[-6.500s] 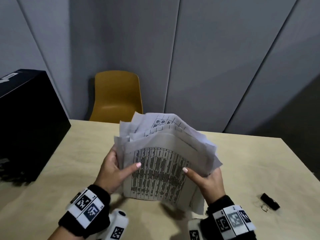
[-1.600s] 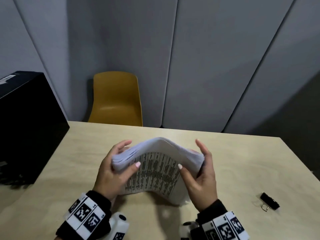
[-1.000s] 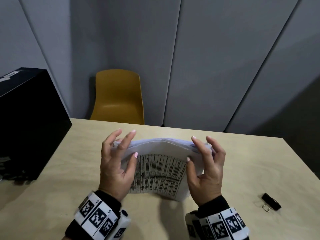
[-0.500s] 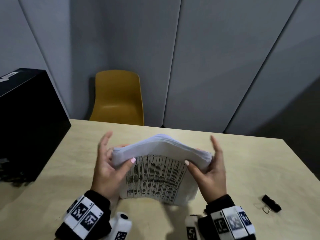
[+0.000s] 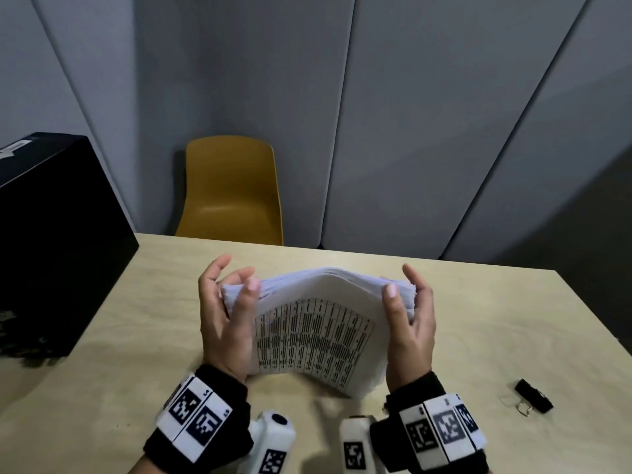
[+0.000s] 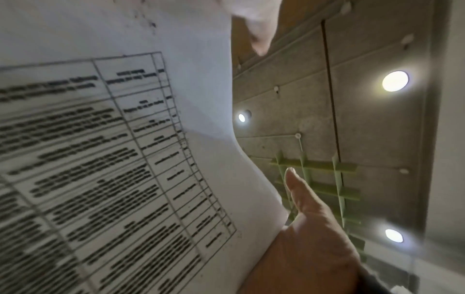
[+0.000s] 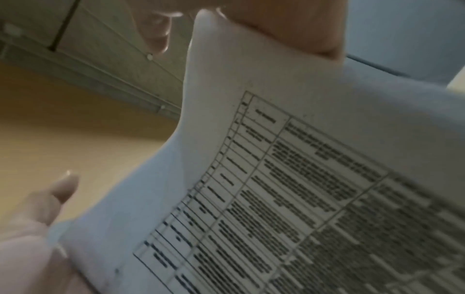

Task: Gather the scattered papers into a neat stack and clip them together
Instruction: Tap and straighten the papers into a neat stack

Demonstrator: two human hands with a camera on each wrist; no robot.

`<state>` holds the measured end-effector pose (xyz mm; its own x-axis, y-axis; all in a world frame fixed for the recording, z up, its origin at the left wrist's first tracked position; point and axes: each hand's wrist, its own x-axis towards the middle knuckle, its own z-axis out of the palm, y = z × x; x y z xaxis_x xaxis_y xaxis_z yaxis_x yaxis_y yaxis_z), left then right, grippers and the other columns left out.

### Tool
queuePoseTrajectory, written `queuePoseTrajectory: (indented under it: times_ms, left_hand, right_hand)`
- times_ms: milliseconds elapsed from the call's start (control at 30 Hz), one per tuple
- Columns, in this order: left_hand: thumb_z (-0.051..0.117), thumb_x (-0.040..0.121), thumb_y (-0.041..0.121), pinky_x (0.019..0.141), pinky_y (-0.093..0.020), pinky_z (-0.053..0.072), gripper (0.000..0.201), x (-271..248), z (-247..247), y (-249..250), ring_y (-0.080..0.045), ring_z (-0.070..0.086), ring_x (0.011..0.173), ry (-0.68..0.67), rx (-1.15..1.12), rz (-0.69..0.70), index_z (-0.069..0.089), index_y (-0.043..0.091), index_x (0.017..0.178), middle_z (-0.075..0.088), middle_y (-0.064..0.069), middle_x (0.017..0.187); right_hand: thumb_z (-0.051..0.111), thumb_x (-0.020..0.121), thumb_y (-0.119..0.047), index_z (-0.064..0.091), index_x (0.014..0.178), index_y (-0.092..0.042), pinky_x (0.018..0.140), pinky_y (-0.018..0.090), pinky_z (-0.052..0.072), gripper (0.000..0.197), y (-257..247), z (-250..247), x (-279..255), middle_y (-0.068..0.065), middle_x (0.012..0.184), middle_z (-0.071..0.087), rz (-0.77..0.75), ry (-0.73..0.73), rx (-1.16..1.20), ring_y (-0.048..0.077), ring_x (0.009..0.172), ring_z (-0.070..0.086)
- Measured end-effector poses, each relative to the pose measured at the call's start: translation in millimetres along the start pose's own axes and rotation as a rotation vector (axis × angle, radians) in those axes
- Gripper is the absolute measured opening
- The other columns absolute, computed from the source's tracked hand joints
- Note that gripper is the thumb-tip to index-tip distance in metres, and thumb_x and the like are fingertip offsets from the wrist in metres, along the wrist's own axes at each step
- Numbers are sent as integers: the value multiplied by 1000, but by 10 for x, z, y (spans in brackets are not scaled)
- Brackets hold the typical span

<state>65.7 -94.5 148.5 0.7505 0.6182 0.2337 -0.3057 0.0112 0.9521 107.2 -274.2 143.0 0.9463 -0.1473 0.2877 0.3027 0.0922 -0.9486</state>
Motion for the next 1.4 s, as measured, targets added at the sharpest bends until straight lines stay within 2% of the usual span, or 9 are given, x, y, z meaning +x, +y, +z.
queuePoseTrajectory:
  times_ms: [133, 200, 267, 467, 600, 867, 1000, 1133, 1400]
  left_hand:
    - [57, 69, 50, 75, -23, 47, 53, 73, 69, 8, -14, 56, 82, 134, 11, -37, 48, 23, 115, 61, 2, 92]
    - [56, 71, 46, 63, -13, 46, 47, 106, 66, -13, -13, 55, 77, 156, 0, -56, 50, 22, 111, 60, -4, 90]
    - [57, 69, 50, 67, -20, 46, 47, 108, 71, -29, -14, 56, 80, 154, -2, -59, 52, 24, 108, 61, -11, 98]
    - [55, 71, 45, 66, -24, 42, 45, 114, 123, -6, -12, 52, 77, 153, -25, -84, 52, 20, 108, 55, 2, 88]
    - [53, 61, 60, 81, -31, 42, 54, 142, 103, -45, -17, 53, 91, 175, 7, -75, 55, 25, 103, 58, -5, 104]
    - [52, 59, 61, 74, -27, 41, 57, 150, 142, -40, -9, 52, 82, 182, 13, -78, 55, 24, 102, 55, 9, 89]
    - [54, 68, 52, 75, -26, 41, 40, 165, 156, -31, -8, 53, 82, 192, 2, -92, 54, 26, 99, 56, 10, 90]
    - [53, 70, 49, 71, -24, 41, 39, 172, 161, -17, -8, 52, 79, 185, 5, -87, 54, 24, 101, 56, 7, 88]
    - [55, 83, 37, 79, -28, 45, 13, 195, 192, 16, -14, 58, 83, 188, -6, -113, 52, 27, 92, 64, 0, 89]
  right_hand:
    - [60, 65, -51, 62, 89, -22, 61, 10, 45, 37, -55, 101, 119, -8, 81, 62, 124, 128, 98, -4, 66, 58]
    - [61, 63, -48, 61, 76, -22, 64, 19, 45, 29, -53, 112, 145, -9, 72, 60, 156, 156, 116, 4, 65, 56]
    - [60, 63, -49, 62, 75, -23, 70, 23, 44, 28, -37, 120, 154, -12, 73, 60, 147, 171, 120, 6, 70, 55]
    - [59, 67, -49, 55, 65, -21, 58, 18, 40, 29, -6, 84, 176, -16, 56, 53, 147, 237, 118, 1, 58, 48]
    - [58, 70, -47, 55, 64, -20, 54, 14, 41, 28, -32, 81, 165, -16, 55, 53, 163, 247, 112, 2, 57, 47]
    - [60, 68, -46, 57, 52, -19, 58, 24, 38, 31, -35, 95, 209, -15, 49, 49, 244, 267, 136, 8, 57, 45]
    - [64, 64, -51, 58, 68, -19, 57, 18, 45, 32, -57, 114, 229, -12, 61, 56, 233, 251, 161, 2, 58, 52]
    - [73, 48, -68, 54, 66, -19, 56, 22, 38, 56, -35, 107, 230, -5, 61, 46, 250, 271, 150, 8, 55, 44]
    - [60, 72, -45, 58, 73, -21, 66, 18, 44, 24, -83, 105, 275, -6, 75, 55, 229, 294, 117, 4, 67, 53]
